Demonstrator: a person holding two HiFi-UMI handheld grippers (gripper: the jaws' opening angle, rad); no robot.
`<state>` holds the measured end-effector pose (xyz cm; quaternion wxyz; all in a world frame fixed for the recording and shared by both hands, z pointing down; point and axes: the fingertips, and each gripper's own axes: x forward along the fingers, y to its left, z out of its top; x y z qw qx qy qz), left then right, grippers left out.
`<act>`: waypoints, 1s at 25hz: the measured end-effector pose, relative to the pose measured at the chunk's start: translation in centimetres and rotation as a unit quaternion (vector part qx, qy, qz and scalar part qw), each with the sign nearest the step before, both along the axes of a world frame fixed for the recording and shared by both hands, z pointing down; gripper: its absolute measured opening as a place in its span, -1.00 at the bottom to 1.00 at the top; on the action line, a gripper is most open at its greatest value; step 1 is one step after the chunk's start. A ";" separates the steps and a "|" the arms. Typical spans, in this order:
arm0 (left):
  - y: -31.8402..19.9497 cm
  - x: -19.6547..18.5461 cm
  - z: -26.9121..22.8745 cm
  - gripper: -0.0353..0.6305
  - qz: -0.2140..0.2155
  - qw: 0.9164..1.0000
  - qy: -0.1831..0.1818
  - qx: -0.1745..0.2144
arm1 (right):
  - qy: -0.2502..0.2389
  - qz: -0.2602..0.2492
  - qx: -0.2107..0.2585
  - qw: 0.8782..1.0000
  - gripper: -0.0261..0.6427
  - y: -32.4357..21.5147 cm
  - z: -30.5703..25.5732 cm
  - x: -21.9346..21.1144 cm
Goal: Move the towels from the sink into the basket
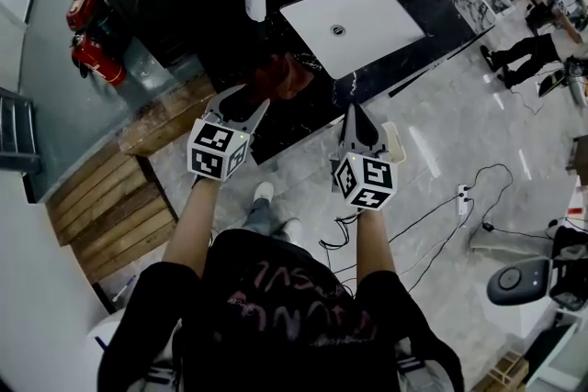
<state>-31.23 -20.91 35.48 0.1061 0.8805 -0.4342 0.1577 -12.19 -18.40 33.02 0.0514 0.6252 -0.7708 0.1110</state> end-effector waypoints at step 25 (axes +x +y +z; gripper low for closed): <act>-7.7 4.3 9.9 0.14 0.079 0.984 -0.108 -0.119 | 0.014 0.038 -0.026 0.999 -0.88 -1.1 2.1 2.5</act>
